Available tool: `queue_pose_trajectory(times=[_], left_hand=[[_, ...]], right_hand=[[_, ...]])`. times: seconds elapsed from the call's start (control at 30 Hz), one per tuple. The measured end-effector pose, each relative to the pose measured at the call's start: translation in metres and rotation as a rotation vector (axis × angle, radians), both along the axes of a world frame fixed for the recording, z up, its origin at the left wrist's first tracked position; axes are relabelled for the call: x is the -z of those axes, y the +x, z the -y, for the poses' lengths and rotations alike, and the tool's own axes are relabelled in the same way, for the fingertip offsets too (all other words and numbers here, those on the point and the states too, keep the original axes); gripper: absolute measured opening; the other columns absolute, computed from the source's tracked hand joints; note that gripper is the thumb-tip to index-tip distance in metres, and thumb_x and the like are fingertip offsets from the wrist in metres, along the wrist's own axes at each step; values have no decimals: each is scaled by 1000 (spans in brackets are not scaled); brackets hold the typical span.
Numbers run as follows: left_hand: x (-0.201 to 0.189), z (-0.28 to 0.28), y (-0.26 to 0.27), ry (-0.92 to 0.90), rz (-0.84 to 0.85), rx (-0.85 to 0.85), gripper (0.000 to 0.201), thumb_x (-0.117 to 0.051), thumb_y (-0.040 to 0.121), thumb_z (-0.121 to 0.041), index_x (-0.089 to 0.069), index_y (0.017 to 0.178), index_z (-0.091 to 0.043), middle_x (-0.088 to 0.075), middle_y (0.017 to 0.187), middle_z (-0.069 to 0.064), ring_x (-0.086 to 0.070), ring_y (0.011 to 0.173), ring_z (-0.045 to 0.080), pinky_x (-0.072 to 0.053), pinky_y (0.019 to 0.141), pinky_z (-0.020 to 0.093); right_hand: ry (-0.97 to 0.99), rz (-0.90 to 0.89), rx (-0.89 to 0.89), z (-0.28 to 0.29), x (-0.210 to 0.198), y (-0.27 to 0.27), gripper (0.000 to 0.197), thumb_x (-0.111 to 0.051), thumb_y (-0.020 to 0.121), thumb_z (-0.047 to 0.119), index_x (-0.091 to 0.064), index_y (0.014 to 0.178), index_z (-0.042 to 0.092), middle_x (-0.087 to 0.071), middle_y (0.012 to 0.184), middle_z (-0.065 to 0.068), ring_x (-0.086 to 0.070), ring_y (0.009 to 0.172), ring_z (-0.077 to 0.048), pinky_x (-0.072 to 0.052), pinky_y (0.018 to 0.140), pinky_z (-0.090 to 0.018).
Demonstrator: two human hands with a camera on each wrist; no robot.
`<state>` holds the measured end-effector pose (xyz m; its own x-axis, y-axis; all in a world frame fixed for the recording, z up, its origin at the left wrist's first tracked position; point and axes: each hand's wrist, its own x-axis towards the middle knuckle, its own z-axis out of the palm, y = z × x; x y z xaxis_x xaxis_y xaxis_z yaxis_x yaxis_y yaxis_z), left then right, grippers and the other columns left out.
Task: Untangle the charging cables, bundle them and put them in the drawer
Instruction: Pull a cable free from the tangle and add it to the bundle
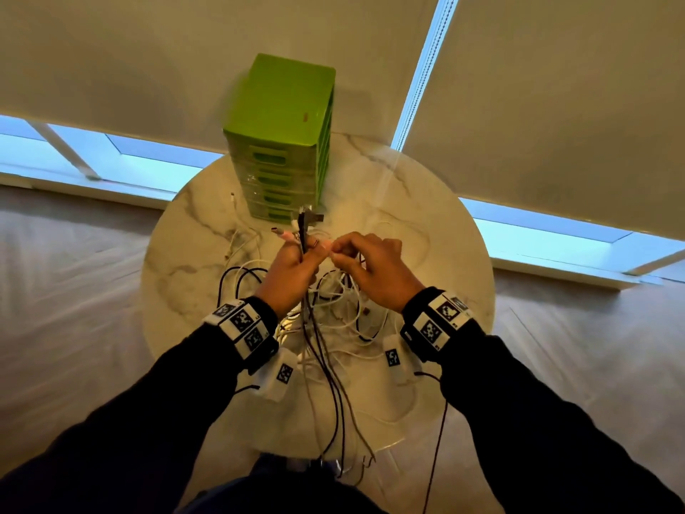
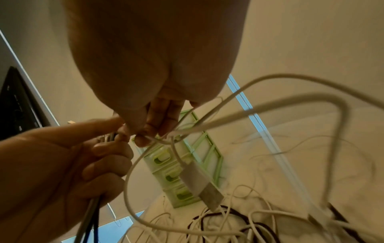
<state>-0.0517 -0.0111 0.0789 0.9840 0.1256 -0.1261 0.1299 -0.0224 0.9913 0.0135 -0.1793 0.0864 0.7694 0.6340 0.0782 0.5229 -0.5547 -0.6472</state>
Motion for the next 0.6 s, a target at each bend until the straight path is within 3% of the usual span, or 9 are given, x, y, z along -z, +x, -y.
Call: queue_pose_trajectory(times=[0.07, 0.1, 0.17, 0.27, 0.33, 0.4, 0.47, 0.53, 0.6], left_hand=[[-3, -4, -5, 78, 24, 28, 27, -49, 106, -23, -59, 81, -21, -44, 51, -16, -40, 46, 1, -33, 52, 18], [-5, -7, -7, 111, 36, 30, 28, -49, 106, -23, -57, 79, -22, -46, 49, -19, -44, 47, -2, -33, 54, 17], [-8, -14, -9, 102, 53, -13, 26, -52, 104, -30, -61, 81, -23, -43, 50, -18, -39, 46, 0, -31, 54, 23], [-19, -33, -1, -32, 39, -203, 29, -53, 103, -30, -65, 76, -29, -31, 53, -14, -28, 46, 6, -26, 49, 25], [-27, -45, 4, -87, 32, -267, 27, -54, 104, -28, -60, 77, -25, -29, 53, -14, -26, 46, 7, -24, 49, 26], [-31, -47, 6, -92, 30, -241, 26, -54, 104, -27, -56, 78, -25, -28, 53, -14, -25, 46, 6, -23, 49, 26], [-30, -42, 5, -78, 16, -175, 27, -54, 104, -28, -56, 77, -25, -27, 54, -14, -25, 45, 6, -24, 48, 24], [-31, -34, 5, -64, 6, -117, 25, -53, 104, -28, -55, 80, -21, -25, 54, -13, -23, 46, 8, -23, 48, 25], [-34, -28, 6, -31, 17, -97, 21, -53, 104, -30, -55, 87, -18, -28, 51, -14, -25, 46, 9, -26, 49, 26]], right_hand=[[-204, 6, -53, 0, 5, -4, 17, -46, 103, 45, -59, 107, 34, -60, 94, 18, -48, 106, -8, -15, 78, -34], [-332, 4, -96, 1, 9, -6, 23, -40, 104, 49, -58, 104, 34, -60, 97, 17, -45, 109, -11, -14, 77, -35], [-517, -40, -140, 9, 19, -8, 34, -27, 105, 55, -55, 100, 36, -59, 97, 15, -41, 113, -16, -15, 80, -37], [-632, -95, -47, 26, 28, -6, 40, -20, 105, 55, -55, 112, 36, -58, 98, 14, -43, 118, -20, -21, 90, -45], [-569, 6, 51, 31, 27, -5, 37, -25, 106, 53, -56, 117, 36, -60, 112, 15, -42, 125, -18, -19, 95, -45], [-363, 93, 101, 25, 17, -6, 34, -32, 105, 53, -53, 127, 38, -56, 131, 17, -38, 131, -13, -17, 99, -41], [-128, 7, 71, 12, 4, -8, 37, -37, 105, 50, -48, 136, 33, -57, 137, 11, -45, 132, -12, -23, 107, -40], [-2, -134, 25, -4, -6, -14, 36, -39, 105, 47, -50, 134, 28, -67, 125, 3, -60, 119, -16, -40, 103, -40], [56, -259, 11, -16, -11, -24, 30, -37, 108, 41, -57, 119, 21, -73, 98, 1, -69, 92, -19, -50, 85, -35]])
